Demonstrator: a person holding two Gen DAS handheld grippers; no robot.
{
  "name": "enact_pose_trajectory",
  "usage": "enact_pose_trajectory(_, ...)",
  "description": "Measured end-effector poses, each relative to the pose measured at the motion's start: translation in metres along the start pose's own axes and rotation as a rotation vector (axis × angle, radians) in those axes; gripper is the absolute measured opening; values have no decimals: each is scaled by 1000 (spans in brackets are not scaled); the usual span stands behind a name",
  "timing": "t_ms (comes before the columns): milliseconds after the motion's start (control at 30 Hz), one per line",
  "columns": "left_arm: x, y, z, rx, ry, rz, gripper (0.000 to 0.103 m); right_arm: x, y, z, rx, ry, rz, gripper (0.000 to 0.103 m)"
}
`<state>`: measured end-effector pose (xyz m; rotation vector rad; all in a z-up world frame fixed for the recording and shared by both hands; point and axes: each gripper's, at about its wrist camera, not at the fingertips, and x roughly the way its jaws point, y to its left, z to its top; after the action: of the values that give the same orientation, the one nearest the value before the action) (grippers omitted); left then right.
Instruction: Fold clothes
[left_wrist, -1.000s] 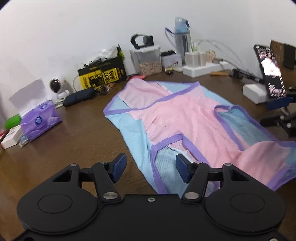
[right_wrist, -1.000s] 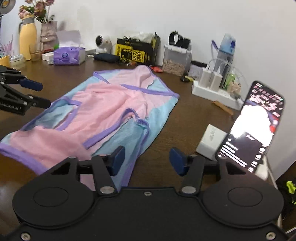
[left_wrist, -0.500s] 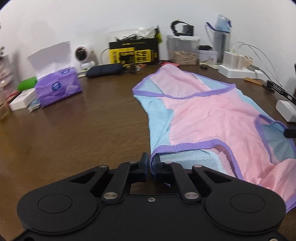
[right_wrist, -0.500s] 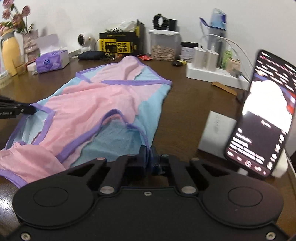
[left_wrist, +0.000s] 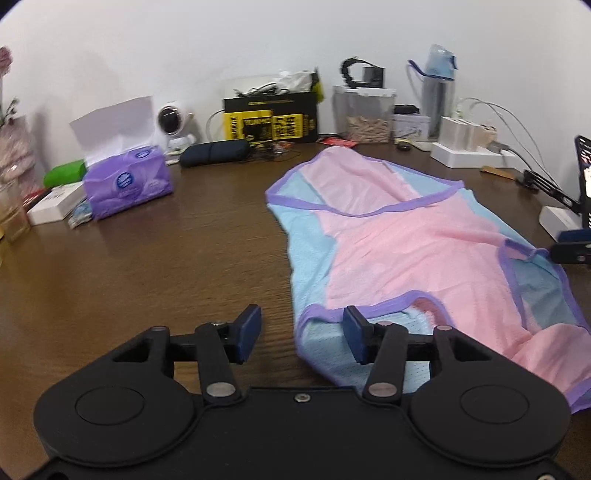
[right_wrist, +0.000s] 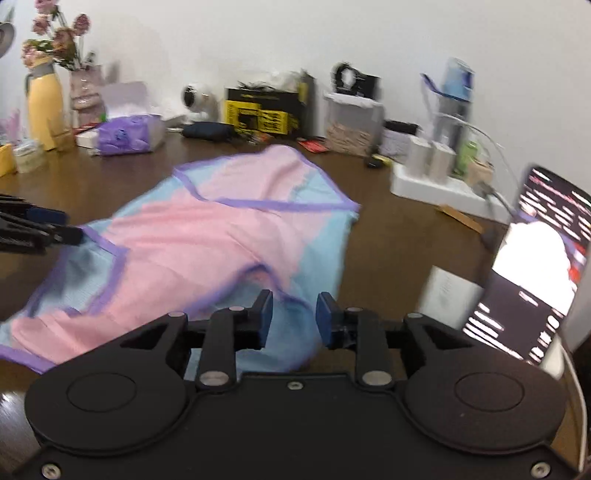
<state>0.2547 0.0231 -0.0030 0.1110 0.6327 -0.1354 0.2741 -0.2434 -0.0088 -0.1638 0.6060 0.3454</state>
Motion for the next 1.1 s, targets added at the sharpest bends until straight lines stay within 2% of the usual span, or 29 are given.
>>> enact_pose_trajectory(67,-1,-8,5,16,-23,-29,49,10,6,5,-20,9,18,32)
enact_pose_trajectory(200,-5,-26,18,57,-76,-106,50,22,8,16,-18,6,0,32)
enact_pose_trajectory(300,12,-41,21,113,-38,-93,50,30,7,21,-14,23,12,32)
enact_pose_trajectory(367,22,-42,18,109,3,-94,50,40,6,22,-12,54,40,31)
enact_pose_trajectory(433,31,-43,15,107,40,-94,50,47,4,18,2,79,85,23)
enact_pose_trajectory(467,33,-42,14,111,48,-92,50,48,3,15,2,83,105,10)
enact_pose_trajectory(500,34,-41,13,114,50,-95,50,47,3,13,-1,79,117,6)
enact_pose_trajectory(600,35,-36,9,127,52,-103,50,39,5,7,-31,71,140,4)
enact_pose_trajectory(700,33,-32,6,136,50,-112,50,31,5,1,-59,82,142,4)
enact_pose_trajectory(933,13,-22,-6,72,82,-176,50,10,7,-9,-79,83,194,6)
enact_pose_trajectory(1033,3,-23,-14,72,75,-171,51,2,10,-9,-87,65,197,12)
enact_pose_trajectory(1100,-4,-23,-19,68,77,-170,51,0,13,-7,-95,54,193,23)
